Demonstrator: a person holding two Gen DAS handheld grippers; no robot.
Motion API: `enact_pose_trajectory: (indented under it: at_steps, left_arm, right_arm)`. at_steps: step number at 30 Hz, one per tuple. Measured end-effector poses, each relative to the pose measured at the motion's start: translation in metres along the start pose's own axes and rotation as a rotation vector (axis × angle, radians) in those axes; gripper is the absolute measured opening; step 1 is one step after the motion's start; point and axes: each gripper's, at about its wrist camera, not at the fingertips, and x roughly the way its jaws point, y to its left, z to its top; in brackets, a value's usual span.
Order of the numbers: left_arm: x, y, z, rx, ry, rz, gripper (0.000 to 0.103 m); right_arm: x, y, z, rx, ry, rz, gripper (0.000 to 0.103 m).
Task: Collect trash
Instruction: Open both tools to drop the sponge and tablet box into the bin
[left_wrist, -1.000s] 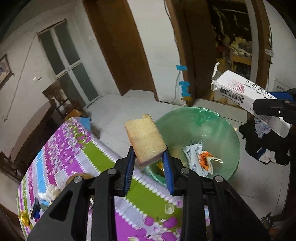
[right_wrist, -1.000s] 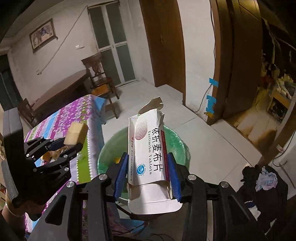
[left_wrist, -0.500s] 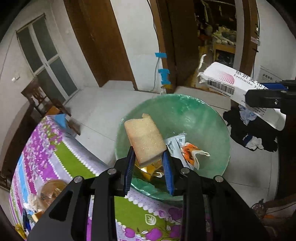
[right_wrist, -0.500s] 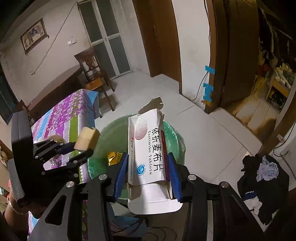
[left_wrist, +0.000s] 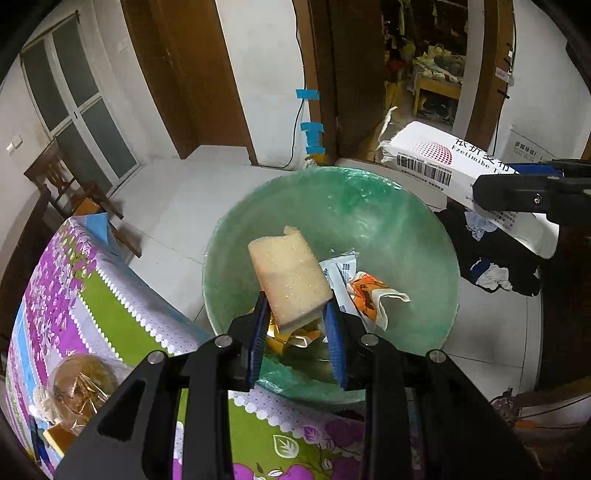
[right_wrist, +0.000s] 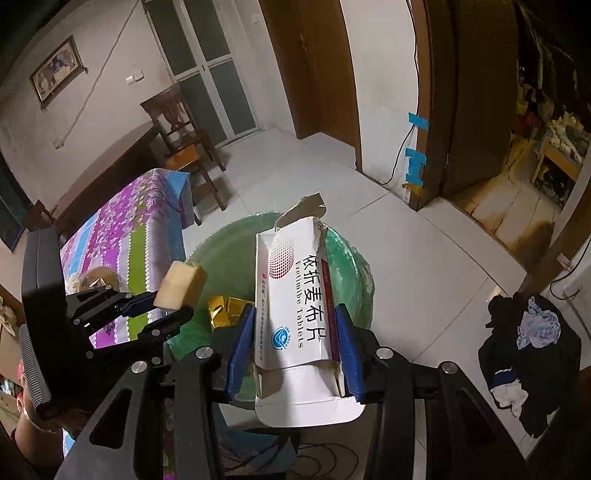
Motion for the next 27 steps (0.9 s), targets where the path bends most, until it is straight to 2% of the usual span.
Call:
enact_pose_trajectory:
  at_steps: [16,27]
  left_arm:
    - [0.009,0.005,-0.001,-0.020,0.026,-0.023,0.028]
    - [0.011,0.008,0.000,-0.029,0.022,-0.017,0.030]
  right_arm:
    - [0.027,0.002,0.002,0.023,0.051,0.026,0.046]
    - [0.043,0.019,0.007,0.031,0.060,0.044,0.048]
